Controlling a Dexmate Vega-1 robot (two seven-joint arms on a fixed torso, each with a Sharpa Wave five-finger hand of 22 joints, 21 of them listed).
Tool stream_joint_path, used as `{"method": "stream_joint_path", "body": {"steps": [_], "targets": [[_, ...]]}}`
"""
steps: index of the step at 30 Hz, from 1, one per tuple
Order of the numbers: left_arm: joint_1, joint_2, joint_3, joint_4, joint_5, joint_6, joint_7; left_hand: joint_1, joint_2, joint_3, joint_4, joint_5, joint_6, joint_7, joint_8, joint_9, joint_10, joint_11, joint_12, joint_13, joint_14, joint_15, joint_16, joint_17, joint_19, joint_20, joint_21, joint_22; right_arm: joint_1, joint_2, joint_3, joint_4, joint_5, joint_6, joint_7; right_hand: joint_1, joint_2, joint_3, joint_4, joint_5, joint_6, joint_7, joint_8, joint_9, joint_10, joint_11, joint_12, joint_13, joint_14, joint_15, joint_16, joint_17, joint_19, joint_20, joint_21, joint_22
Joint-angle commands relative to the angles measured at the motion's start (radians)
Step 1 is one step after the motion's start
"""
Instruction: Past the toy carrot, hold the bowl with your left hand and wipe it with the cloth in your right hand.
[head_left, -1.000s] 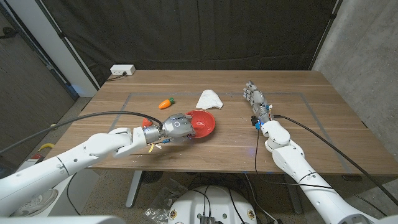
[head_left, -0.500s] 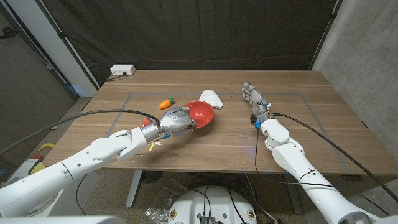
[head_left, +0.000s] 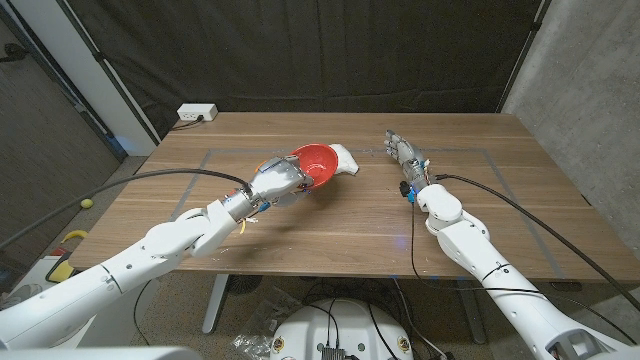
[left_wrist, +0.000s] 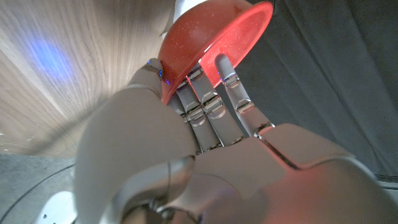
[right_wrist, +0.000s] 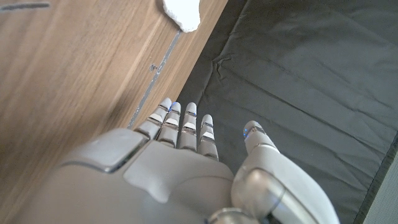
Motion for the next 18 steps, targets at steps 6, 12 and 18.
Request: {"method": "stream_joint_path", "body": {"steps": [6, 12, 18], "targets": [[0.023, -0.018, -0.059, -0.048, -0.179, -0.025, -0.066, 0.000, -0.008, -0.005, 0.008, 0.030, 0.058, 0.048, 0.012, 0.013, 0.007, -0.006, 0.013, 0.026, 0.015, 0.003, 0.008, 0.027, 0.016, -0.060, 0.010, 0.005, 0.087, -0.070, -0.098, -0.061, -0.167, -0.203, 0.014, 0.048, 0.006, 0.016, -0.029, 0.004, 0.009, -0.003, 0.008, 0.002, 0.006, -0.015, 0.004, 0.003, 0.005, -0.025, -0.003, 0.001, 0.019, -0.017, 0.006, 0.001], [0.016, 0.004, -0.082, -0.086, -0.270, -0.046, -0.204, 0.000, -0.011, -0.007, 0.011, 0.046, 0.059, 0.047, 0.017, 0.020, 0.008, -0.006, 0.019, 0.042, 0.015, 0.003, 0.009, 0.042, 0.016, -0.059, 0.012, 0.005, 0.146, -0.092, -0.162, -0.070, -0.248, -0.279, 0.050, 0.065, 0.006, 0.022, -0.039, 0.003, 0.010, -0.006, 0.007, 0.003, 0.004, -0.020, 0.002, 0.003, 0.004, -0.038, -0.005, 0.001, 0.022, -0.025, 0.006, 0.001], [0.014, 0.015, -0.102, -0.113, -0.341, -0.060, -0.296, 0.001, -0.012, -0.008, 0.012, 0.056, 0.061, 0.052, 0.021, 0.025, 0.006, -0.006, 0.023, 0.053, 0.014, 0.003, 0.009, 0.052, 0.013, -0.057, 0.013, 0.006, 0.201, -0.095, -0.221, -0.055, -0.315, -0.310, 0.090, 0.075, 0.003, 0.022, -0.046, 0.001, 0.009, -0.008, 0.006, 0.003, 0.005, -0.020, 0.001, 0.003, -0.003, -0.038, -0.008, 0.002, 0.017, -0.024, 0.004, 0.001]]}}
